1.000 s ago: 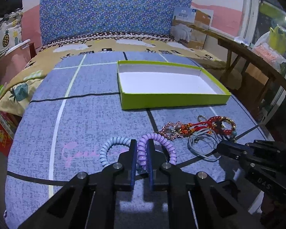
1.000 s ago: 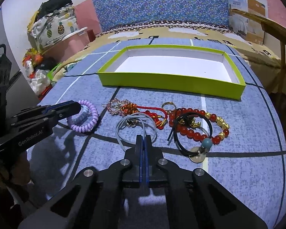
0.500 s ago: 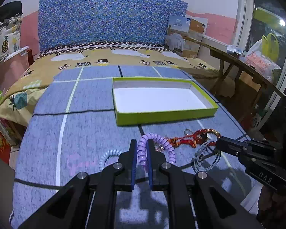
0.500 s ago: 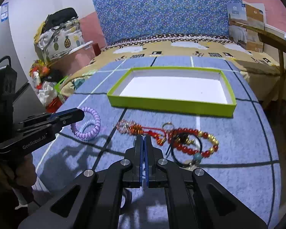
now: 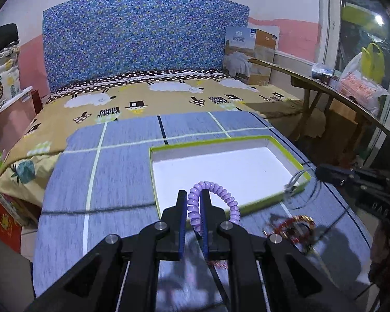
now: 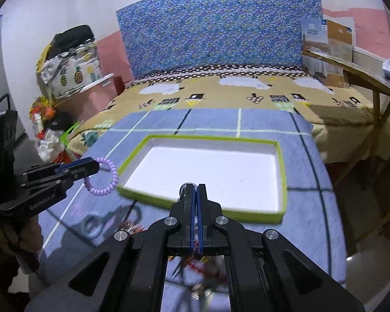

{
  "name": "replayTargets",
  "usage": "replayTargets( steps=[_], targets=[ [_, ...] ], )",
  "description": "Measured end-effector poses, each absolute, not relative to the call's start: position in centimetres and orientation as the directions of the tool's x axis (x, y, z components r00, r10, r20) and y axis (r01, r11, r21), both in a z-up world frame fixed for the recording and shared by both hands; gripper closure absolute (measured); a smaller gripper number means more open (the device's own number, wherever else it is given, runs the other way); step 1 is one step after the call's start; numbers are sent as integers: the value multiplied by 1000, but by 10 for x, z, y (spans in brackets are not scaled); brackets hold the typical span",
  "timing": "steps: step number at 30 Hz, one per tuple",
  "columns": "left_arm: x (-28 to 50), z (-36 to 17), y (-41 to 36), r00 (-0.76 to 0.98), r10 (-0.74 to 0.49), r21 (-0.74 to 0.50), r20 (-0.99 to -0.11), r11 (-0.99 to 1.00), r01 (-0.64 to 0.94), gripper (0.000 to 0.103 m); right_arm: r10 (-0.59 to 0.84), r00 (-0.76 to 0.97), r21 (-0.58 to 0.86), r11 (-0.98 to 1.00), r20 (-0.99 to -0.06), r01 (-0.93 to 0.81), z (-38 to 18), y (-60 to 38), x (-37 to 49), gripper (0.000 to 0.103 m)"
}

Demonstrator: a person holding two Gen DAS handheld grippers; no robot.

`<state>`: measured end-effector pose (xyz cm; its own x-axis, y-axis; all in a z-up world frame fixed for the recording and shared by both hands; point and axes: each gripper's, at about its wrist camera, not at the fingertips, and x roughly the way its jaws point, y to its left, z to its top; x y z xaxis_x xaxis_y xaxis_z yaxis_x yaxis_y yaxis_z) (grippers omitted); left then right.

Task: Organize jewelry
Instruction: 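Release the purple hair tie into the green box while the right tool drops the grey bracelet, then withdraw both tools from the box and move the left tool toward the black watch band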

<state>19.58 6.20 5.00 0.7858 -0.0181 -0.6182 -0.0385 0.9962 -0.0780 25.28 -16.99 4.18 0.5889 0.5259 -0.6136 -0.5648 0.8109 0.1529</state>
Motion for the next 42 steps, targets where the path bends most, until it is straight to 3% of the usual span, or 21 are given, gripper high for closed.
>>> replayTargets(
  steps=[22,27,32,37,42],
  targets=[
    [322,-2,91,680,20,-58,-733,994,-91,93,401,554,146,883,-729,-447,-18,-175,404,102],
    [328,-13,92,656,12,-63,-755,994,-91,92,378,548,132,891,-746,-435,-25,-177,408,100],
    [329,-13,91,648,6,-63,-762,994,-84,92,388,566,132,889,-728,-439,-20,-182,400,85],
    [321,-1,92,669,-11,-84,-743,993,-77,83,397,593,133,889,-701,-438,-6,-189,386,84],
    [302,15,89,701,-17,-87,-713,994,-64,83,410,624,125,885,-665,-449,14,-198,354,84]
  ],
)
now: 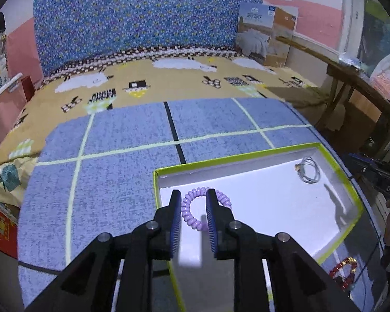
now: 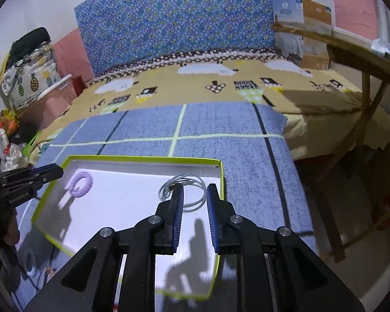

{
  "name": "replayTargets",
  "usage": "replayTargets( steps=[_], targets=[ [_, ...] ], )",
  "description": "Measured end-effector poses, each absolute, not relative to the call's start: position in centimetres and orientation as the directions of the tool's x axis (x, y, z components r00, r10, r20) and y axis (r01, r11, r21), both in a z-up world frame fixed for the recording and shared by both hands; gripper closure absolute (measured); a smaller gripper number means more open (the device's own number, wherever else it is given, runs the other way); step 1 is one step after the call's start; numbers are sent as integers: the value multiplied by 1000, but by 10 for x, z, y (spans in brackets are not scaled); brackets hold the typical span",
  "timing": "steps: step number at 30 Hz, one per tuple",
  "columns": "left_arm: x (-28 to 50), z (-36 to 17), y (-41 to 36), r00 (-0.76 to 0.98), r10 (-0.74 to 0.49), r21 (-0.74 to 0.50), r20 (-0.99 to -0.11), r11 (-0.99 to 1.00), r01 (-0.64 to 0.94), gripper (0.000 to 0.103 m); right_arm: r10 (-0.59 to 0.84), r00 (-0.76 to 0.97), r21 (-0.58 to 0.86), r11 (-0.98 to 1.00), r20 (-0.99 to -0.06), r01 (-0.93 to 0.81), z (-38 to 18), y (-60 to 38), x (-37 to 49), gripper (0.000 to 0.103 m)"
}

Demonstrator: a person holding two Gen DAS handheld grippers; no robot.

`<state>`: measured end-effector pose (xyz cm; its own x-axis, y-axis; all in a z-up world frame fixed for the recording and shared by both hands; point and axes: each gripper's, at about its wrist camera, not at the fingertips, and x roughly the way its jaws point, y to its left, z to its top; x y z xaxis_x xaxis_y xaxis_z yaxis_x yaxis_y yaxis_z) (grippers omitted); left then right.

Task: Organize jewelry
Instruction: 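Withdraw both tools from the box and move the left tool toward the black watch band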

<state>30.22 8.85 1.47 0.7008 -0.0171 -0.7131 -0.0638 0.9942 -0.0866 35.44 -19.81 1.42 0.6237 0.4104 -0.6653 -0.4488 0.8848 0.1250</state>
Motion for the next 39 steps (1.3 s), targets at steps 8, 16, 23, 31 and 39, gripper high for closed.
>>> replayTargets(
  steps=[8,16,23,31,39],
  targets=[
    [249,41,78,755,-47,-99,-654,995,-23,83,442,637,120,867,-631,-483,29,-207,286,84],
    [187,47,59,778,-88,-113,-622,993,22,83,468,621,149,856,-628,-495,25,-214,218,84],
    [135,44,37,784,-136,-123,-606,989,77,83,482,610,182,854,-629,-487,15,-224,170,84],
    [90,38,21,779,-160,-118,-607,987,111,79,488,600,205,854,-634,-477,6,-234,133,84],
    [67,19,10,748,-182,-140,-638,983,120,77,492,587,222,853,-643,-472,-3,-240,121,84]
  ],
)
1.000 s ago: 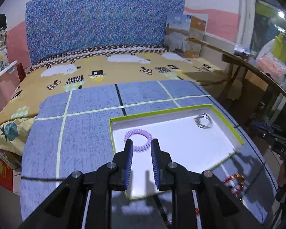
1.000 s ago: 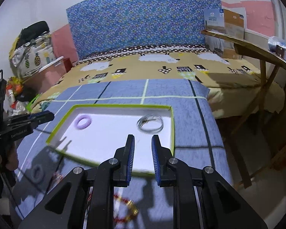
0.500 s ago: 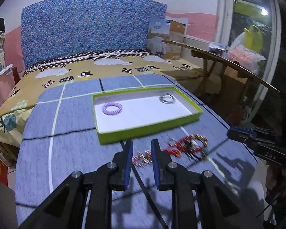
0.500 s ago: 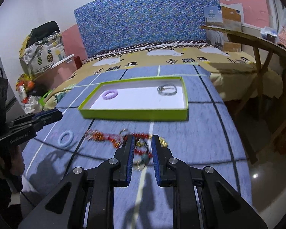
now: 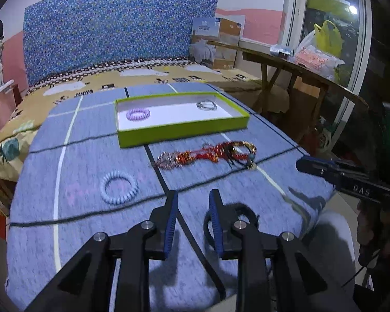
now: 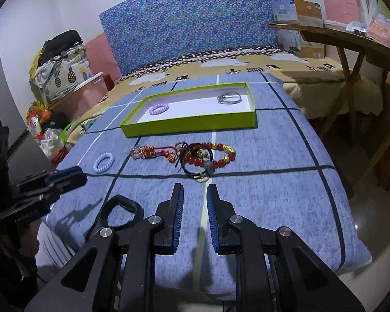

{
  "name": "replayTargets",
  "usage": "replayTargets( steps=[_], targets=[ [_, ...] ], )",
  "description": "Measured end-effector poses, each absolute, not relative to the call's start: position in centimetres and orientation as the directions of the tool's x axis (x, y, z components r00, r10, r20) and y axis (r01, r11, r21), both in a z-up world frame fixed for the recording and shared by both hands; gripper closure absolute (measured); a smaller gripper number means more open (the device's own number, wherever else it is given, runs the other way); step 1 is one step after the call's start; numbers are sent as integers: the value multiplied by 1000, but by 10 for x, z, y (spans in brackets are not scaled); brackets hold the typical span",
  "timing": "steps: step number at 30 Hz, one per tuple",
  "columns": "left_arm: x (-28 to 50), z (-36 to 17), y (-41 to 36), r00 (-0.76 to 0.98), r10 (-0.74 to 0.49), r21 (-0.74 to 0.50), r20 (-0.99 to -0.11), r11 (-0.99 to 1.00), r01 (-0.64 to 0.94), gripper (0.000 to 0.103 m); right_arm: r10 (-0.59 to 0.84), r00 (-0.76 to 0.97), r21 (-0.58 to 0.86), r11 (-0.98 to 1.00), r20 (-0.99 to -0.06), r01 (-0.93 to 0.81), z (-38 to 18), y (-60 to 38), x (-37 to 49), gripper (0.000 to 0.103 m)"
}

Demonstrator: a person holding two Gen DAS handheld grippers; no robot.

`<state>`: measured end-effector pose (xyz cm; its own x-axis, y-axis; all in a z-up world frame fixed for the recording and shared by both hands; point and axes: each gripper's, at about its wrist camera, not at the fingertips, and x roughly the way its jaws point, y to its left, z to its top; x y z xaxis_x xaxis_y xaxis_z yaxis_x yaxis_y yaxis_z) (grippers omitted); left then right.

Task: Organize jewelry
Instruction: 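Withdraw both tools from the box and move the left tool toward the black watch band, then grasp the black watch band with the left tool while the right tool grasps the black cord bracelet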

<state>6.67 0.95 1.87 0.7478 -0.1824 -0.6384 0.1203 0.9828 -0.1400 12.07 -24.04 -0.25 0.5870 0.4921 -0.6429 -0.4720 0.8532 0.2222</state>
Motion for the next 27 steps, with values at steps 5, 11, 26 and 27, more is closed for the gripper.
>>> replayTargets(
  steps=[5,11,26,27],
  targets=[
    [69,9,4,727,-186,-143,-661,982,122,77,492,584,219,852,-645,-476,-4,-238,121,84],
    [75,-2,-3,700,-201,-148,-685,980,136,77,484,582,215,856,-654,-470,-8,-237,129,84],
    [83,-27,-22,647,-164,-77,-745,984,161,77,444,585,162,867,-679,-471,-17,-225,171,84],
    [83,-27,-23,649,-156,-64,-744,985,163,77,446,582,158,864,-680,-477,-17,-223,174,84]
  ],
)
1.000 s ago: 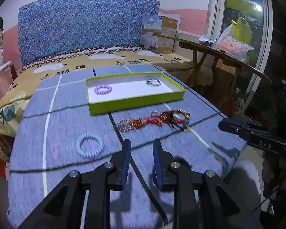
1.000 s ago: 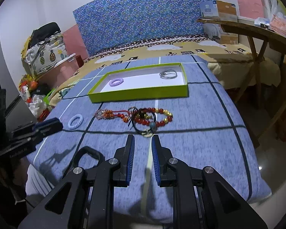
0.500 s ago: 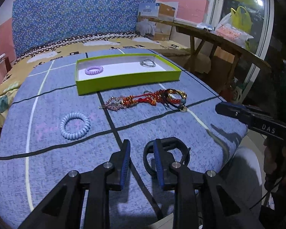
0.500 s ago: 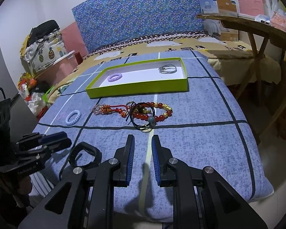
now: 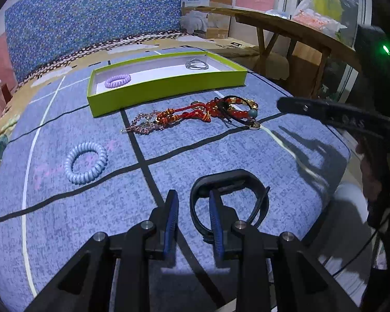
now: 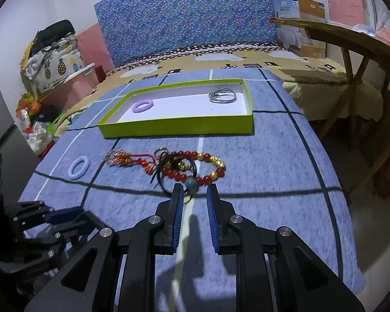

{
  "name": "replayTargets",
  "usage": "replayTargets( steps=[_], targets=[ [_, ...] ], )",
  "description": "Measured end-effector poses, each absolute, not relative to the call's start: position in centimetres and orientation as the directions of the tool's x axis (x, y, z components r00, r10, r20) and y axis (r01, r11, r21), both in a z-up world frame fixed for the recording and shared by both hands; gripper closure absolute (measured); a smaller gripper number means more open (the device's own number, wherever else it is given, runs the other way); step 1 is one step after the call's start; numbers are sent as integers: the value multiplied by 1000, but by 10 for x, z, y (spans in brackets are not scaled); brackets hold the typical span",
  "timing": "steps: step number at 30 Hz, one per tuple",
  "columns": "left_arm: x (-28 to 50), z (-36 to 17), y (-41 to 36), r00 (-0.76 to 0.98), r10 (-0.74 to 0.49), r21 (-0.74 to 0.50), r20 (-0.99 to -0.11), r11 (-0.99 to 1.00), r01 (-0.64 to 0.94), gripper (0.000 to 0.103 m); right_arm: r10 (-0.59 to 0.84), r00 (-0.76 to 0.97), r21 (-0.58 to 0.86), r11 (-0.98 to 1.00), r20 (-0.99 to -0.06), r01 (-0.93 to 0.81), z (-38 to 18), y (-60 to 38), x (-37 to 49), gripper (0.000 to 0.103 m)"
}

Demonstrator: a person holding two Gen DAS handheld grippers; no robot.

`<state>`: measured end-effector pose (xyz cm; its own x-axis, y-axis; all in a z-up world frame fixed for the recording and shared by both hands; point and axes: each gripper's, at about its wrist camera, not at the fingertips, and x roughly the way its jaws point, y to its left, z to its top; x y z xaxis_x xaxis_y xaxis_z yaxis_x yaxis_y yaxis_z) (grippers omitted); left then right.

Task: Organize jewelry
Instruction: 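Grasp the black watch band with the left tool while the right tool grasps the black cord bracelet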

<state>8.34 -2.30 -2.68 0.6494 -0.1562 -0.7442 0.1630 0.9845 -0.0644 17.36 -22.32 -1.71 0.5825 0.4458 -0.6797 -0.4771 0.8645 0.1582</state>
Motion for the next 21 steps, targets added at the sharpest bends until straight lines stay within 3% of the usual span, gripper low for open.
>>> replayTargets(
  steps=[3,7,21],
  targets=[
    [84,-27,-25,655,-145,-47,-742,985,165,78,451,571,145,854,-686,-500,-19,-216,184,84],
    [87,-27,-22,658,-147,-54,-739,986,159,89,447,553,134,847,-703,-515,-25,-208,197,84],
    [98,-26,-10,658,-166,-94,-734,985,144,95,466,482,151,816,-741,-557,-39,-192,222,86]
  ],
)
